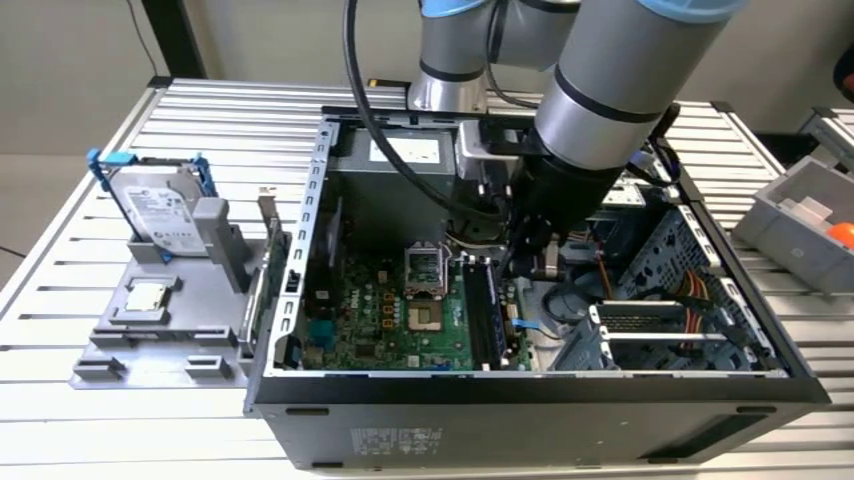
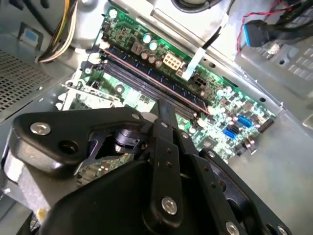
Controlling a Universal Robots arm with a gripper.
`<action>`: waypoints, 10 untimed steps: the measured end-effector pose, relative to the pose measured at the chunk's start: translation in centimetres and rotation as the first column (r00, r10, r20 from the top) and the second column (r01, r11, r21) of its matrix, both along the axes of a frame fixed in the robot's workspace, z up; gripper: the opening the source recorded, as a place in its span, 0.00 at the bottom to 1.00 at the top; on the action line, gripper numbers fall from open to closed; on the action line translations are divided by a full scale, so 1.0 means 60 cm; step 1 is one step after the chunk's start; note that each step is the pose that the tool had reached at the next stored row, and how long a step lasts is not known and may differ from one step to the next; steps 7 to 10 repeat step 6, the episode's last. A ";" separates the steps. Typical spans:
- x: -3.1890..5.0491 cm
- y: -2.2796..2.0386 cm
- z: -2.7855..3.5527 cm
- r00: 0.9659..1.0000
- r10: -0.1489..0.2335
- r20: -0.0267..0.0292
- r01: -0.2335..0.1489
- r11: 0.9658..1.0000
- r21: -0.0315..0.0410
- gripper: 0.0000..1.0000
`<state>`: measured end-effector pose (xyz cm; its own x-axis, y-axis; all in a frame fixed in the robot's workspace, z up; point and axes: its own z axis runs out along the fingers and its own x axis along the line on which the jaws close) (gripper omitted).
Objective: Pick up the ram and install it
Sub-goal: 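Press down the ram until it locks into place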
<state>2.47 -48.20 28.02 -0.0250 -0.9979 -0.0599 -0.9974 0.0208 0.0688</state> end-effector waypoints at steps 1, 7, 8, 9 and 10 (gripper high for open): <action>0.000 0.0000 0.000 1.000 0.000 -0.001 0.000 1.000 0.000 0.00; 0.000 0.0000 0.000 1.000 0.000 -0.008 0.000 1.000 0.000 0.00; 0.000 0.0000 0.000 1.000 0.000 -0.008 0.000 1.000 0.000 0.00; 0.000 0.0000 0.000 1.000 0.000 -0.008 0.000 1.000 0.000 0.00; 0.000 0.0000 0.000 1.000 0.000 -0.008 0.000 1.000 0.000 0.00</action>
